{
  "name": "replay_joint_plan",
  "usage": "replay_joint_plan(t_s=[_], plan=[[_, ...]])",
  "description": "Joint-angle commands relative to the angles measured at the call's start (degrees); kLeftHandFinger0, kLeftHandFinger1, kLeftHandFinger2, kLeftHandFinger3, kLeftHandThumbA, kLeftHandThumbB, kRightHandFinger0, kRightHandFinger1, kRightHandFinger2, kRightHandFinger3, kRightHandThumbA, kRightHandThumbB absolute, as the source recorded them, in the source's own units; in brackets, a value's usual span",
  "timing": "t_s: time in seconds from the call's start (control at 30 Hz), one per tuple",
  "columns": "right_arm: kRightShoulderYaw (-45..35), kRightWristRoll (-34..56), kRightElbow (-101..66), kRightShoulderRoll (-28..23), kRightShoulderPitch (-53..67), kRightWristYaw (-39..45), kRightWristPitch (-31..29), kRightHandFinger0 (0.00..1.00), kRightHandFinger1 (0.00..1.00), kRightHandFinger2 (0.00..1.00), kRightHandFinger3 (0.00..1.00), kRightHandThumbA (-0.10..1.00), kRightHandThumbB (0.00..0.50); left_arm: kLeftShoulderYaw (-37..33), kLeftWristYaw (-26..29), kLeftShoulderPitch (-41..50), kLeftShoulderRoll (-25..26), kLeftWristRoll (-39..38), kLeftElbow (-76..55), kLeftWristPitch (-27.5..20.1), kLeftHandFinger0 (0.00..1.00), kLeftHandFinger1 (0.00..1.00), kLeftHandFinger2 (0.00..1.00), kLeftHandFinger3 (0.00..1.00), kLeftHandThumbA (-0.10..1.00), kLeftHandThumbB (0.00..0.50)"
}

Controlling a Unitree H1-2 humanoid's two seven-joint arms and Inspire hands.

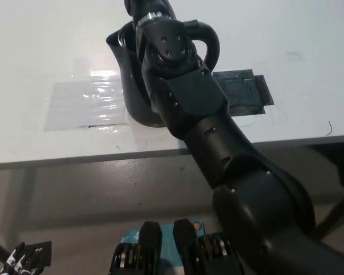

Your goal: The robot uses its right hand to push down on the lid of a kettle kept in the middle of the desk to close it

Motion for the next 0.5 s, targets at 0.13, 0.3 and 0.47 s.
replay_joint_plan(t_s=[0.13, 0.3, 0.47], plan=[[-0.14, 1.00, -3.80, -0.88, -6.08, 0.22, 0.37, 1.00, 1.00, 1.00, 1.00, 0.51, 0.144, -0.11, -1.07, 1.00, 0.65, -0.72, -1.27, -0.81, 1.00, 1.00, 1.00, 1.00, 0.28, 0.260], [-0.35, 0.98, -3.41, -2.54, -6.59, 0.24, 0.91, 1.00, 1.00, 1.00, 1.00, 0.49, 0.126, 0.08, -1.14, 0.98, 0.61, -1.12, -1.29, -0.88, 1.00, 1.00, 1.00, 1.00, 0.28, 0.273], [-0.16, 0.73, -3.10, -4.87, -5.04, 0.80, 0.39, 1.00, 1.00, 1.00, 1.00, 0.50, 0.120, 0.15, -0.94, 1.10, 0.59, -1.05, -1.52, -0.84, 1.00, 1.00, 1.00, 1.00, 0.27, 0.277]])
